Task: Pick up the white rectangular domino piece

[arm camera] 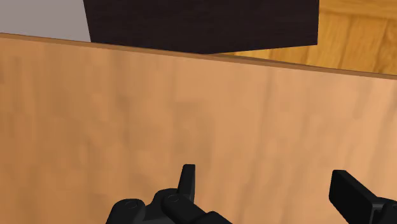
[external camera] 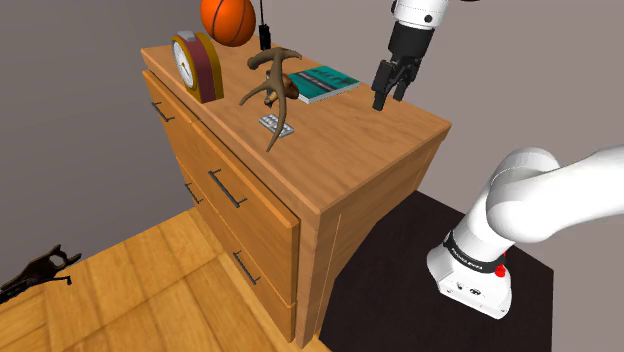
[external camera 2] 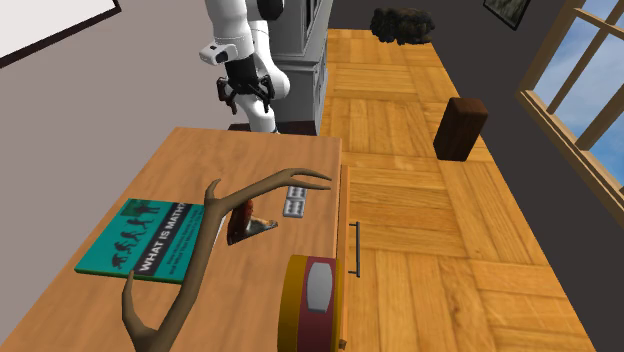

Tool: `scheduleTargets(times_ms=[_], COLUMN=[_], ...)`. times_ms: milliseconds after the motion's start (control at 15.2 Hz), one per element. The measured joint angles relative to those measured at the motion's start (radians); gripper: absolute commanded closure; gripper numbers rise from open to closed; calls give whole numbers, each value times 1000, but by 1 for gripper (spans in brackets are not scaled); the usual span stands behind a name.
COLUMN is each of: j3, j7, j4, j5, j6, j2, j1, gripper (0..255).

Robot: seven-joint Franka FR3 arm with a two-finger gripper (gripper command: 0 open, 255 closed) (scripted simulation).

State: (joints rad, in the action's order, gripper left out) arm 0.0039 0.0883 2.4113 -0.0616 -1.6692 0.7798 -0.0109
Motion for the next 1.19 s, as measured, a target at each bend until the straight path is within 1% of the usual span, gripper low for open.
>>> scheduleTargets(times_ms=[66, 198, 660, 858, 1188], j3=[0, 16, 92, 124, 164], j7=[0, 17, 114, 161, 238], j4=[0, -19, -152, -237, -400], j5=[0, -7, -21, -15, 17], j6=[0, -26, -142, -172, -205], j2=[0, -46, -303, -422, -625], j1=[0, 3, 14, 16, 20], gripper=[0, 0, 0, 0, 0])
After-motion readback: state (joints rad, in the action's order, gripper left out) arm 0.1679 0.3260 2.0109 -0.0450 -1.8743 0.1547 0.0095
